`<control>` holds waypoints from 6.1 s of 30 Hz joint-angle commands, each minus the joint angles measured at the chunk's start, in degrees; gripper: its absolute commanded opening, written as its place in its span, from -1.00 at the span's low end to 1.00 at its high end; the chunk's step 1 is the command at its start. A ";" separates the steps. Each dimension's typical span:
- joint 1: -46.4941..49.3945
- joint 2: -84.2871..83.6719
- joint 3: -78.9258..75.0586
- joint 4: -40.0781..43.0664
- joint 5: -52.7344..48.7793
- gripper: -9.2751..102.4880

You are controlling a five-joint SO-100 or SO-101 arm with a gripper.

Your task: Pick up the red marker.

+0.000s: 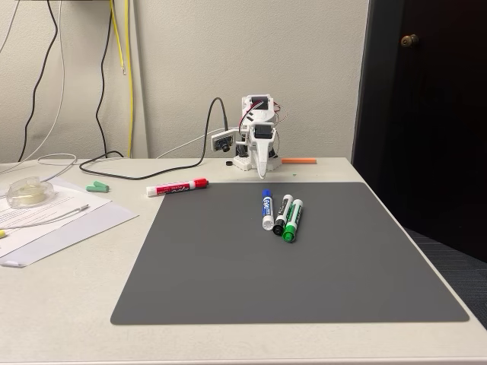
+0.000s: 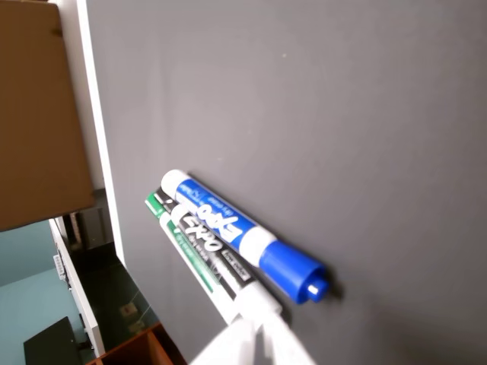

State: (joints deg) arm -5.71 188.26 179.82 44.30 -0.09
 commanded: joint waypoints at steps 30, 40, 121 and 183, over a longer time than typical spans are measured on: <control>0.18 0.44 -1.05 0.00 -0.18 -0.83; 0.18 0.44 -1.05 0.00 -0.18 -0.83; 47.37 -61.44 -72.51 12.39 -59.59 -0.83; 48.16 -85.61 -59.77 10.90 -77.96 -0.53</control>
State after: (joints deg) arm 42.54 102.92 121.38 56.51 -77.70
